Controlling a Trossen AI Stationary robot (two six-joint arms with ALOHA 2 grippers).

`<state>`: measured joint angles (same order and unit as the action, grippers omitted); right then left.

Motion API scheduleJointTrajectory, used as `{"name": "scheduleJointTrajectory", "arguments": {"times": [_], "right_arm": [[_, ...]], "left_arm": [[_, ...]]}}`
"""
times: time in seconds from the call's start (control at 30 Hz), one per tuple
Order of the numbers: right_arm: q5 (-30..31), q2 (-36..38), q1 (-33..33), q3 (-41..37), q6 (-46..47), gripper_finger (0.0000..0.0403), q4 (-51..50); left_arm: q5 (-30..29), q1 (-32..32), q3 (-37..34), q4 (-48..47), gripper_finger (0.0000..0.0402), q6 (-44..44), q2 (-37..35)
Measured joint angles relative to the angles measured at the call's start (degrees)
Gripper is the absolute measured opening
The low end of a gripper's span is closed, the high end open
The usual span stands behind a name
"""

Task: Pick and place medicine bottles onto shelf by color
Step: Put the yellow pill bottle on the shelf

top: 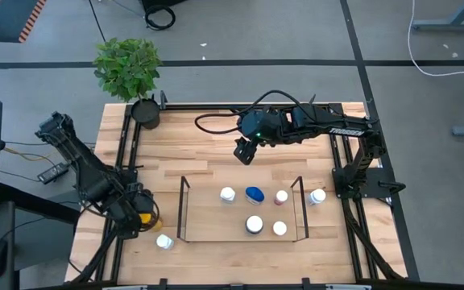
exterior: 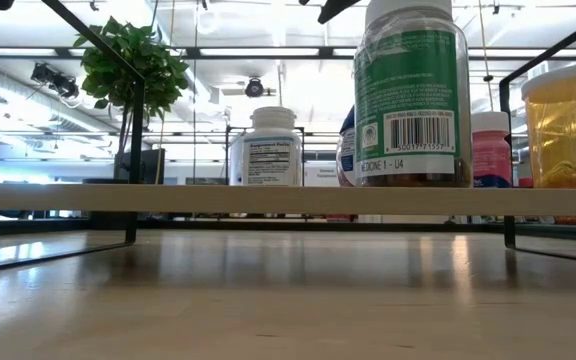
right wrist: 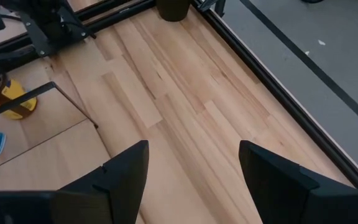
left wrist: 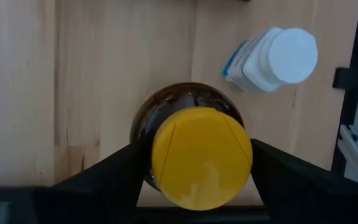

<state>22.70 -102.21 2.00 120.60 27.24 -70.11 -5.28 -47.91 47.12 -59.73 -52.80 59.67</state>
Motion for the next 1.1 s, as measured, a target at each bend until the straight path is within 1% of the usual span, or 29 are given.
{"name": "scheduleJointTrajectory", "arguments": {"times": [0.13, 0.23, 0.43, 0.6, 0.67, 0.8, 0.87, 1.0, 1.07, 1.1], "right_arm": [[0.0, 0.0, 0.0, 0.0, 0.0, 0.0257, 0.0], [0.0, 0.0, 0.0, 0.0, 0.0, 0.0257, 0.0], [-0.1, 0.0, 0.1, 0.0, 0.0, 0.0257, 0.0], [-0.3, 0.0, 0.4, 0.0, 0.0, 0.0257, 0.0], [-0.5, 0.0, 0.4, 0.0, 0.0, 0.0257, 0.0], [-0.5, 0.0, 0.4, 0.0, -0.1, 0.0257, 0.0], [-0.5, 0.0, 0.4, 0.0, -0.4, 0.0257, 0.1], [-0.4, 0.0, 0.4, 0.0, -0.4, 0.0257, 0.2], [-0.3, 0.0, 0.4, 0.0, -0.4, 0.0257, 0.2], [-0.2, 0.0, 0.4, 0.0, -0.5, 0.0257, 0.3]], "left_arm": [[-0.6, 0.0, 0.0, 1.2, 0.0283, -0.6, 0.3], [-1.4, 0.0, -0.1, 1.0, 0.0273, -2.3, 0.3], [-2.0, 0.1, 0.0, 0.2, 0.0219, -6.3, 0.3], [-1.9, 0.4, 0.1, 0.0, 0.0219, -6.9, 0.3], [-1.4, 0.6, 0.9, -1.6, 0.0219, -7.1, 0.3], [-0.9, 2.3, 5.5, -10.7, 0.0219, -7.1, 0.4], [-1.2, 3.2, 8.8, -15.2, 0.0219, -6.9, 0.5], [-2.8, 5.3, 16.5, -27.7, 0.0219, -6.1, 0.4], [-4.5, 6.5, 21.0, -30.6, 0.0219, -6.3, 0.4], [-5.6, 7.4, 22.9, -30.5, 0.0219, -5.6, 0.2]]}}
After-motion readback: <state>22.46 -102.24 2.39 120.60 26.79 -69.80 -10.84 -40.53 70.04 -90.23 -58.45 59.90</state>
